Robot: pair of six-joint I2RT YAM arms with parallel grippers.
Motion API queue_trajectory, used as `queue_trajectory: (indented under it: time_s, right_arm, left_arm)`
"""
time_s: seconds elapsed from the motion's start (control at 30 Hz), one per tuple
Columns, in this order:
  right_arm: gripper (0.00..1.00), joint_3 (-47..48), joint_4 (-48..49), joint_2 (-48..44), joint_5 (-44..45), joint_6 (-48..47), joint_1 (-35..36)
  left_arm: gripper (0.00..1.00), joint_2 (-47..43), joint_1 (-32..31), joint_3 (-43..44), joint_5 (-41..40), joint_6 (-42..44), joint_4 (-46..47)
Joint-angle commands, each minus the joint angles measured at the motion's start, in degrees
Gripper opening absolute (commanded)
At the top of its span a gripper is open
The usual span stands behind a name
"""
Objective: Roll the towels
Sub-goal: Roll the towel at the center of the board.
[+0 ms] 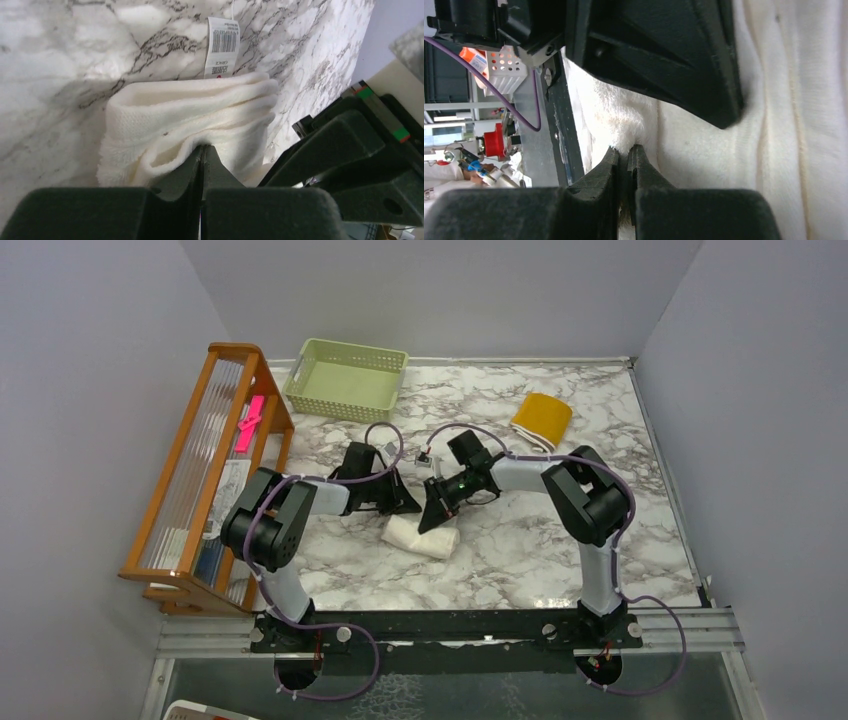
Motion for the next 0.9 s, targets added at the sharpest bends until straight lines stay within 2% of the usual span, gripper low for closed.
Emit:
queue_trajectory:
  time_s: [0.0, 0.23, 0.5, 0.87]
  right_arm:
    - [0.01, -0.58, -3.21, -2.77, 0.49, -3.14, 0.38]
    - [0.01, 5.66, -9.21, -4.0, 0.06, -7.62, 0.38]
    - [0.01, 15.08, -16.61, 0.36, -2.11, -13.25, 1.16]
    - [0.01, 5.88, -1.52, 6.41, -9.86, -4.1, 2.64]
  left_arm:
    - [0.0, 4.13, -0.03, 1.31, -6.24, 0.83, 1.4]
    - [0.0, 6.65, -0.02, 3.22, -16.61, -4.23, 2.11]
    - [0.0, 7.37, -0.01, 1.81, -24.19, -14.55, 5.36]
    - [0.0, 4.18, 0.09, -3.97, -29.15, -21.07, 10.23]
